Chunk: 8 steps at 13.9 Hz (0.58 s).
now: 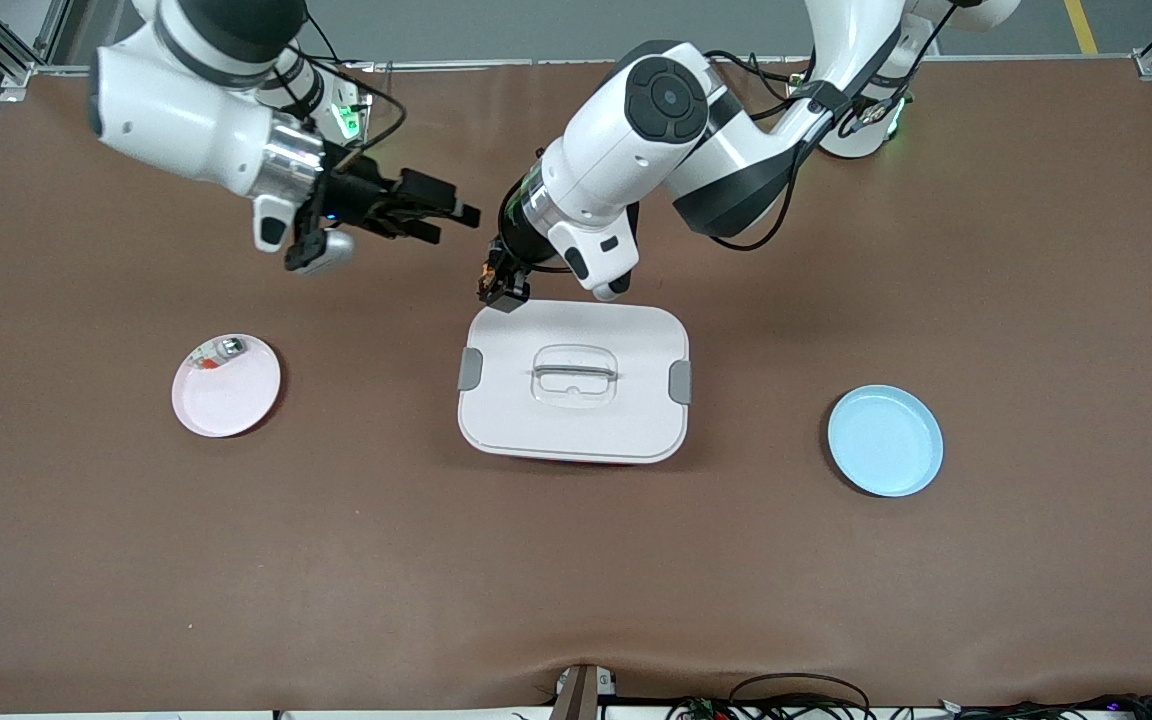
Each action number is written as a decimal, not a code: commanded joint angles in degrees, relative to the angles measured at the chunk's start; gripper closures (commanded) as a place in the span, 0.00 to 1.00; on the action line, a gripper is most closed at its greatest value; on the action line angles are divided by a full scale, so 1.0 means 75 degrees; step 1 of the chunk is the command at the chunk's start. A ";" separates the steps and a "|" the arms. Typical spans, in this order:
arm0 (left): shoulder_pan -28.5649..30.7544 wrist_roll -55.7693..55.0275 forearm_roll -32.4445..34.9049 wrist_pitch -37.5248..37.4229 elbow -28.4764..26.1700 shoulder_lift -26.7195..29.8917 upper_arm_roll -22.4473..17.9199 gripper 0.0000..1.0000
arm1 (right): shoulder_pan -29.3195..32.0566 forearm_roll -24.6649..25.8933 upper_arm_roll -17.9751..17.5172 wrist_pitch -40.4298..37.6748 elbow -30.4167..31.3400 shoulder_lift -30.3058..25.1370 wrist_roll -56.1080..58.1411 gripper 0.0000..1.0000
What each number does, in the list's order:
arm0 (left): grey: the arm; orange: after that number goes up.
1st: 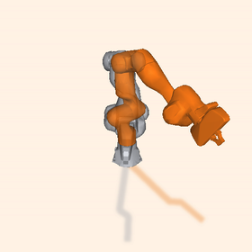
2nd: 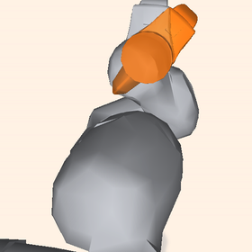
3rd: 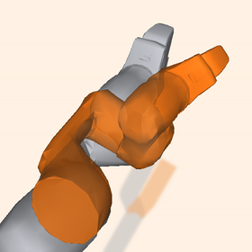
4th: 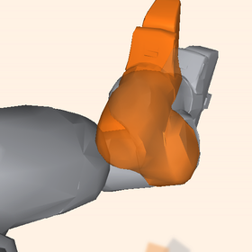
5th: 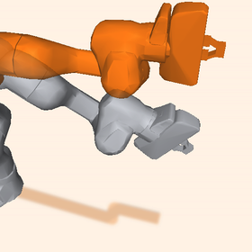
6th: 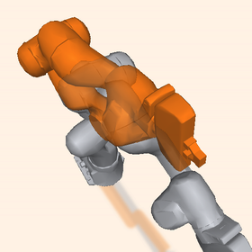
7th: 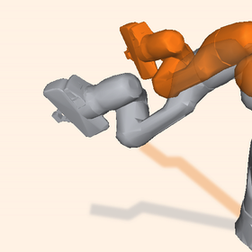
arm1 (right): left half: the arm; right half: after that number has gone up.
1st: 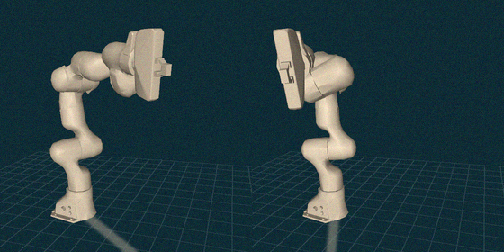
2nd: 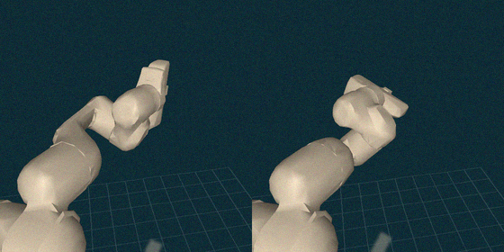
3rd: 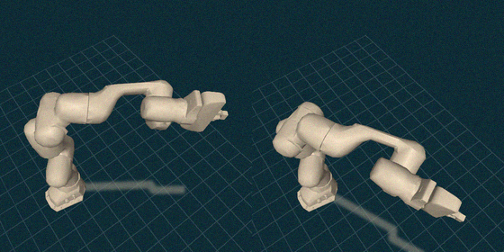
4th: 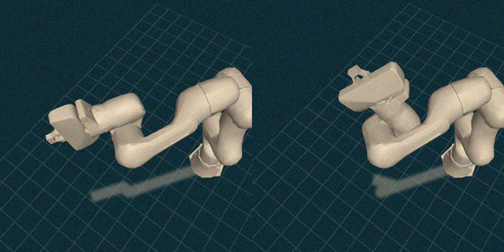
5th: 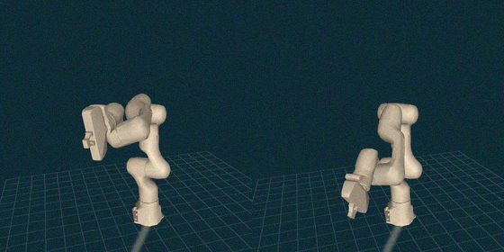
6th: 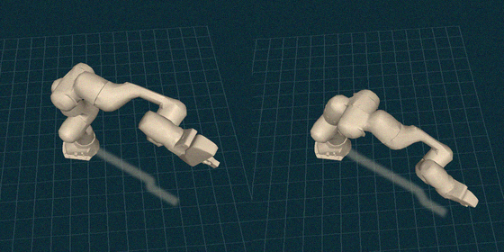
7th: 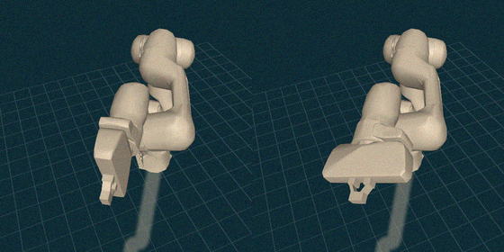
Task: Transfer orange switch to right arm and place
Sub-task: 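Hold the switch with the left gripper while the right gripper reaches it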
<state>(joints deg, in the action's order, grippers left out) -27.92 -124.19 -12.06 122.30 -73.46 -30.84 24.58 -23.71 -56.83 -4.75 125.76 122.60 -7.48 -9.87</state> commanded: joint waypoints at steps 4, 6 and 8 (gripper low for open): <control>-0.0027 -0.0024 -0.0150 -0.0017 0.0115 -0.0024 -0.0019 1.00 | -0.0271 -0.1398 0.0083 0.0516 -0.0093 0.0563 0.0051 0.00; -0.0027 -0.0024 -0.0150 -0.0017 0.0115 -0.0024 -0.0019 1.00 | -0.0296 -0.1551 0.0095 0.0704 -0.0256 0.0821 0.0062 0.00; -0.0027 -0.0012 -0.0139 -0.0005 0.0115 -0.0024 -0.0019 1.00 | -0.0296 -0.1551 0.0095 0.0728 -0.0455 0.1020 0.0062 0.00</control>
<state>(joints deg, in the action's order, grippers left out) -27.69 -124.18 -12.06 122.30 -73.47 -30.89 24.26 -24.84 -66.51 -4.43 130.14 121.65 -2.29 -9.71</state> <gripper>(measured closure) 0.278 0.000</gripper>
